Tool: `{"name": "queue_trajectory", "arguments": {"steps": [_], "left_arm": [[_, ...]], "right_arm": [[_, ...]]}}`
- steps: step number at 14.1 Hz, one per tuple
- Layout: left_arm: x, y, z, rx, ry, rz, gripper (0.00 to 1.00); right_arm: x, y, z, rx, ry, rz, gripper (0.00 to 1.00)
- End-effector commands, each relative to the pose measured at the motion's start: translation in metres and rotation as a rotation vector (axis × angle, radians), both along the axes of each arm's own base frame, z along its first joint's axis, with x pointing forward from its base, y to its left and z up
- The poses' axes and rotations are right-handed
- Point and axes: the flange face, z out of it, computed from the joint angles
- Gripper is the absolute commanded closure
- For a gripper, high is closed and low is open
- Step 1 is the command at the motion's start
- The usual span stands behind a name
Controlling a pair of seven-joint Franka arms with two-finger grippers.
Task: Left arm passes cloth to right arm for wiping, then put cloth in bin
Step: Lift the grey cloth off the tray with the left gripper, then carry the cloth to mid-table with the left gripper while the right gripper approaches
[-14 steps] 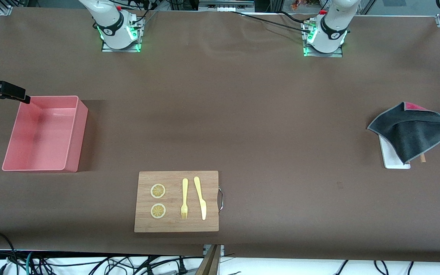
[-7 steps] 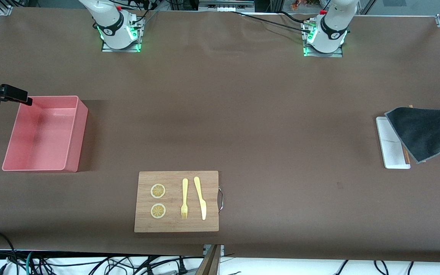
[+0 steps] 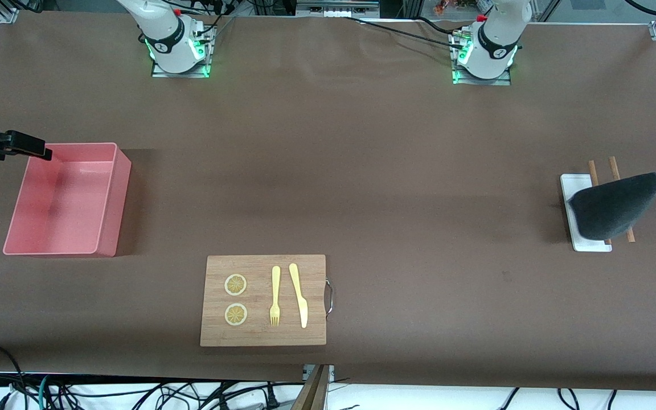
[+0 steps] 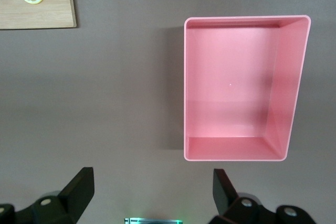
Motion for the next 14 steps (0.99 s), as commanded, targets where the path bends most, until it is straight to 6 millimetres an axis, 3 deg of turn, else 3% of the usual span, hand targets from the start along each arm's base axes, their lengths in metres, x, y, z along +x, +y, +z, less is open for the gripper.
{"name": "queue_trajectory", "arguments": {"steps": [1, 4, 6, 9, 11, 14], "left_arm": [[0.017, -0.07, 0.015, 0.072, 0.118, 0.153, 1.0], [0.03, -0.153, 0.031, 0.118, 0.205, 0.324, 1.0], [0.037, -0.201, 0.038, 0.094, 0.244, 0.396, 1.0], [0.048, -0.257, 0.036, -0.032, 0.268, 0.431, 1.0], [0.054, -0.282, 0.037, -0.072, 0.271, 0.474, 1.0], [0.061, -0.324, 0.037, -0.152, 0.288, 0.523, 1.0]], "right_arm": [[-0.002, 0.0, 0.0, 0.004, 0.024, 0.0, 0.0], [-0.001, 0.001, -0.001, 0.005, 0.024, -0.004, 0.0], [0.002, 0.014, -0.007, 0.003, 0.035, 0.01, 0.0], [0.01, 0.042, -0.018, -0.004, 0.041, 0.0, 0.0], [0.015, 0.058, -0.029, -0.009, 0.056, -0.059, 0.0], [0.025, 0.098, -0.045, -0.029, 0.047, -0.106, 0.0]]}}
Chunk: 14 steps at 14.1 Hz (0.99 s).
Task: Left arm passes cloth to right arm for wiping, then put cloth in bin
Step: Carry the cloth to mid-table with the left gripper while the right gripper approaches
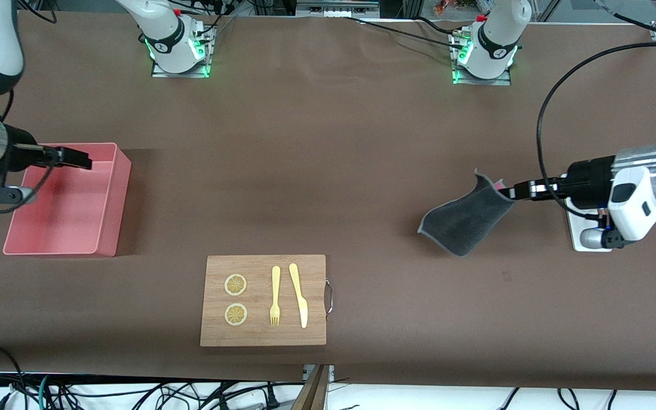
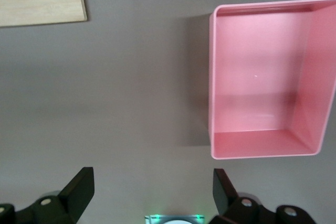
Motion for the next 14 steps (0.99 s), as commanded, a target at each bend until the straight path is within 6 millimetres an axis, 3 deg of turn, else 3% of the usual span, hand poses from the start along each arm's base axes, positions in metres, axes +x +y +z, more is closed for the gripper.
{"name": "queue_trajectory", "arguments": {"steps": [1, 4, 9, 14], "left_arm": [[0.007, -0.035, 0.006, -0.059, 0.011, 0.062, 1.0], [0.005, -0.08, 0.003, -0.095, -0.002, 0.047, 1.0], [-0.006, -0.164, -0.003, -0.165, -0.036, 0.001, 1.0], [-0.03, -0.224, 0.005, -0.178, -0.068, -0.057, 1.0]], "right_arm": [[0.009, 0.041, -0.009, 0.007, -0.017, -0.075, 0.0], [0.022, 0.079, -0.031, 0.09, -0.02, -0.22, 0.0], [0.039, 0.159, -0.07, 0.148, -0.057, -0.401, 0.0], [0.037, 0.222, -0.109, 0.204, -0.023, -0.452, 0.0]]}}
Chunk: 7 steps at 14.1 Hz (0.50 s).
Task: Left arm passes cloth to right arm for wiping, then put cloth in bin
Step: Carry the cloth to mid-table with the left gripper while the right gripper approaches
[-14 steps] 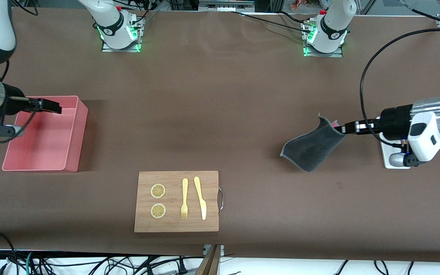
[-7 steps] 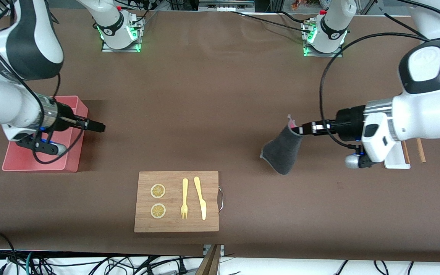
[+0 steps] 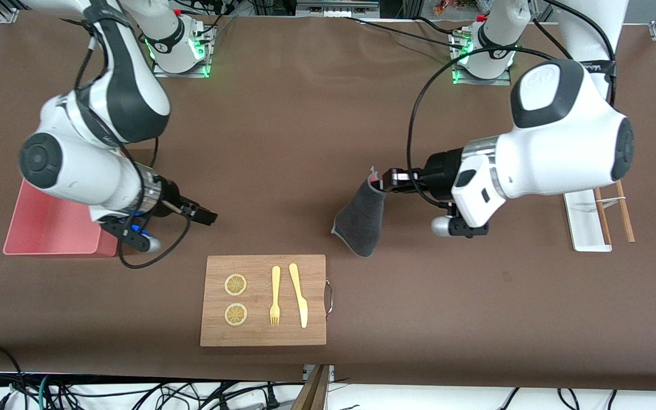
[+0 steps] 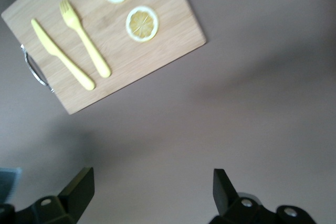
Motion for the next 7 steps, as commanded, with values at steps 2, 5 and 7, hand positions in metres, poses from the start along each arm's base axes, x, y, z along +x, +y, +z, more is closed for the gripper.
{"name": "queue_trajectory", "arguments": {"steps": [2, 5, 7], "left_arm": [[-0.017, -0.039, 0.013, -0.024, -0.013, -0.041, 1.0], [-0.022, -0.047, 0.012, -0.017, -0.014, -0.057, 1.0], [-0.025, -0.051, 0.009, 0.029, -0.028, -0.071, 1.0]], "right_arm": [[0.003, 0.033, -0.026, 0.13, 0.057, -0.063, 0.0], [0.002, 0.04, -0.044, 0.223, 0.122, -0.114, 0.0], [0.002, 0.045, -0.058, 0.285, 0.17, -0.148, 0.0]]}}
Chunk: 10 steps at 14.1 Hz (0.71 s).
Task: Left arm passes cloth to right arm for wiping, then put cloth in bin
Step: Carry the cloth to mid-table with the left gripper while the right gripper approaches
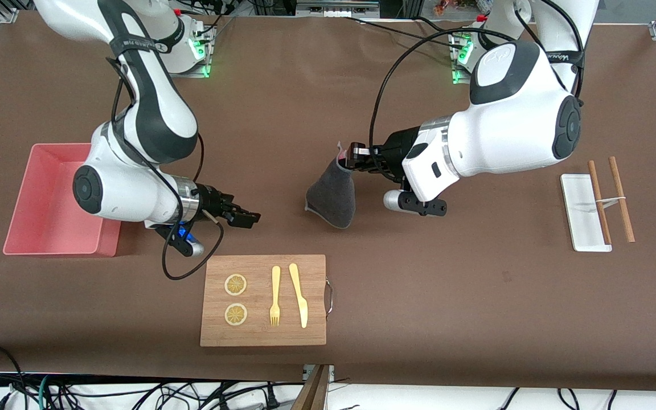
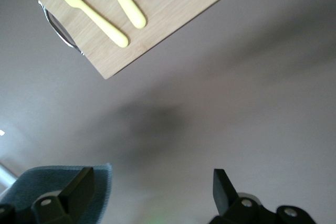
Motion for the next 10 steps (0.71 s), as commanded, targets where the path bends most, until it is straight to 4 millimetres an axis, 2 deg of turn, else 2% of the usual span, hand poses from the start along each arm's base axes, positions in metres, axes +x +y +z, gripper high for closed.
{"name": "queue_trajectory", "arguments": {"steps": [1, 4, 5, 8, 10], "left_arm": [[-0.005, -0.009, 0.002, 0.07, -0.037, -0.019, 1.0], [-0.02, -0.034, 0.004, 0.082, -0.034, -0.039, 1.0], [-0.025, -0.041, 0.014, 0.073, -0.037, -0.035, 1.0], [-0.029, -0.041, 0.041, 0.052, -0.058, -0.014, 1.0], [-0.03, -0.041, 0.042, 0.049, -0.06, -0.015, 1.0]], "right_arm": [[-0.001, 0.006, -0.015, 0.098, 0.073, -0.072, 0.0], [-0.009, 0.01, -0.042, 0.215, 0.159, -0.18, 0.0], [-0.012, 0.011, -0.052, 0.24, 0.17, -0.222, 0.0], [-0.016, 0.019, -0.075, 0.307, 0.221, -0.302, 0.0], [-0.019, 0.024, -0.079, 0.308, 0.231, -0.296, 0.0]]}}
